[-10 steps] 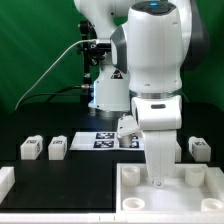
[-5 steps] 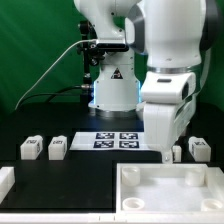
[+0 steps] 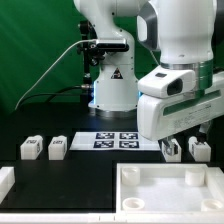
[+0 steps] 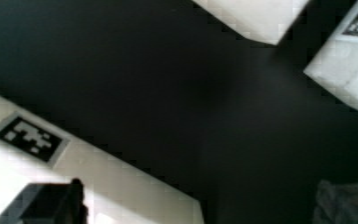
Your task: Assemble one leg
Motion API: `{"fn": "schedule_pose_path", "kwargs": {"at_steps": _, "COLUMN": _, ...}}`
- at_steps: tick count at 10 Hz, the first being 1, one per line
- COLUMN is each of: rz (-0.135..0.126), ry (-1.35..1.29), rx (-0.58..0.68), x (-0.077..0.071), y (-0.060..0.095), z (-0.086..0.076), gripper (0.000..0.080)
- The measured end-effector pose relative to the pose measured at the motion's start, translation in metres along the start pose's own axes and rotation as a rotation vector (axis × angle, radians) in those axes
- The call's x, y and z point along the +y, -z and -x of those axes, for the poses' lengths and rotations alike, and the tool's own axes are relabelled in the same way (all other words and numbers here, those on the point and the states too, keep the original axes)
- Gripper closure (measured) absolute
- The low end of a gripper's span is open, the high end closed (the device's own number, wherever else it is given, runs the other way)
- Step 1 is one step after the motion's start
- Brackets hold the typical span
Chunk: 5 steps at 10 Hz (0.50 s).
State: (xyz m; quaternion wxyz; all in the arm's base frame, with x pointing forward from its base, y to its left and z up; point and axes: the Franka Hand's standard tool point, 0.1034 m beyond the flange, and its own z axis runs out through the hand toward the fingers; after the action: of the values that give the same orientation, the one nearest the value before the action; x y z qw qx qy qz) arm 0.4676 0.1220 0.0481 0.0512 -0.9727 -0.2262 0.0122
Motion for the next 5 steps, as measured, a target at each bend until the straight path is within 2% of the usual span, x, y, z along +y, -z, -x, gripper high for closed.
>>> {"fn": "schedule_pose_path", "kwargs": {"at_steps": 1, "rz": -0.011, "ry": -0.145, "rx": -0.001, "x": -0.006, "y": -0.001, "z": -0.001, "gripper": 0.0150}}
{"fn": "schedule_pose_path", "kwargs": {"at_steps": 2, "rz": -0.033, "ry": -0.323, "rx": -0.012, "x": -0.023, "y": -0.004, "z": -0.002, "gripper": 0.0150}}
{"fn": "schedule_pose_path", "kwargs": {"at_steps": 3, "rz": -0.040, "ry": -0.403, "rx": -0.018, "x": -0.038, "y": -0.005, "z": -0.004, "gripper": 0.0150}}
{"fn": "schedule_pose_path", "kwargs": {"at_steps": 4, "rz": -0.041, "ry": -0.376, "rx": -0.032, "x": -0.049, "y": -0.007, "z": -0.003, "gripper": 0.0150}}
{"fn": "schedule_pose_path", "kwargs": {"at_steps": 5, "rz": -0.045, "ry": -0.363, "rx": -0.066, "x": -0.046, "y": -0.007, "z": -0.001, "gripper": 0.0150}}
